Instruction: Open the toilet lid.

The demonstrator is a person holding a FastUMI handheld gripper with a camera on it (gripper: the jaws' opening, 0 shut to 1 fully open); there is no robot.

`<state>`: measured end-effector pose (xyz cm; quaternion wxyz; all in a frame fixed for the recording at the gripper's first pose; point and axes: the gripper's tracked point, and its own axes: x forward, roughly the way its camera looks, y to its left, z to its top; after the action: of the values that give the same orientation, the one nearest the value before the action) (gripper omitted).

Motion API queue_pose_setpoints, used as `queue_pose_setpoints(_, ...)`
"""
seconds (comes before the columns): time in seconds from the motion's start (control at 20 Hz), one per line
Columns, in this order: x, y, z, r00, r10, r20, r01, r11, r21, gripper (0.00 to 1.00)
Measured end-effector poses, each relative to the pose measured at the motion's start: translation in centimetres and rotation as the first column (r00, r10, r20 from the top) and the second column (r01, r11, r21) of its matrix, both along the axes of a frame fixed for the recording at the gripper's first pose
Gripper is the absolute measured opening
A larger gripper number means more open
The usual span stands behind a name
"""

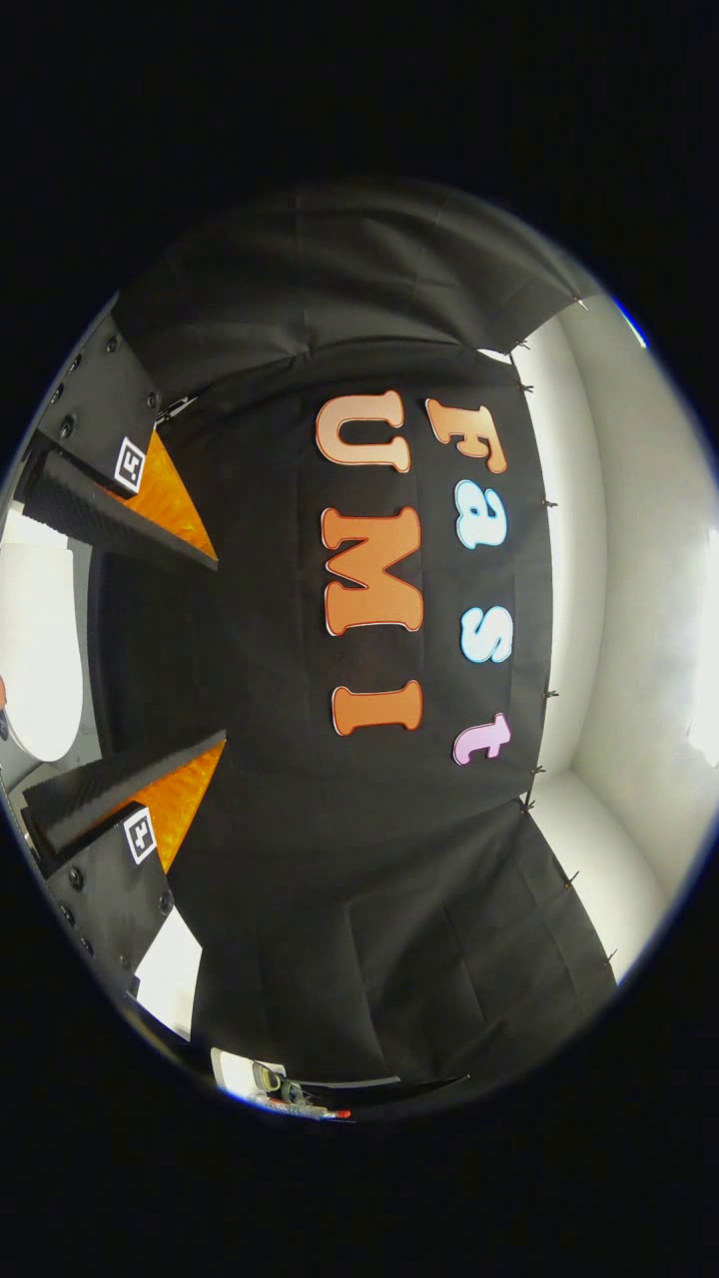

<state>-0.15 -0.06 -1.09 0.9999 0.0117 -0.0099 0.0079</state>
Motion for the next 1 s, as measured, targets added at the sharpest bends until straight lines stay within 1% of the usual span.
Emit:
queue_pose_setpoints(0.15, 0.0, -1.1, -0.3, 1.000, -0.010, -0.009, 0.010, 1.000, 0.000, 0.98)
queue_pose_setpoints(0.35, 0.1, -2.0, -1.1, 1.000, 0.006, -0.023, -0.006, 1.000, 0.019, 0.98)
queue_pose_setpoints(0.5, 0.1, -2.7, -3.6, 0.999, 0.020, -0.043, -0.017, 0.998, 0.061, 0.98)
queue_pose_setpoints(0.65, 0.4, -4.4, -7.8, 0.996, -0.003, -0.086, 0.010, 0.996, 0.091, 0.98)
queue_pose_setpoints(0.8, 0.0, -5.5, -13.6, 0.987, -0.007, -0.163, 0.031, 0.989, 0.146, 0.98)
queue_pose_setpoints(0.95, -0.7, -7.2, -19.4, 0.971, -0.021, -0.238, 0.073, 0.975, 0.209, 0.98)
queue_pose_setpoints(1.0, -0.8, -7.9, -21.0, 0.966, -0.038, -0.255, 0.099, 0.968, 0.230, 0.98)
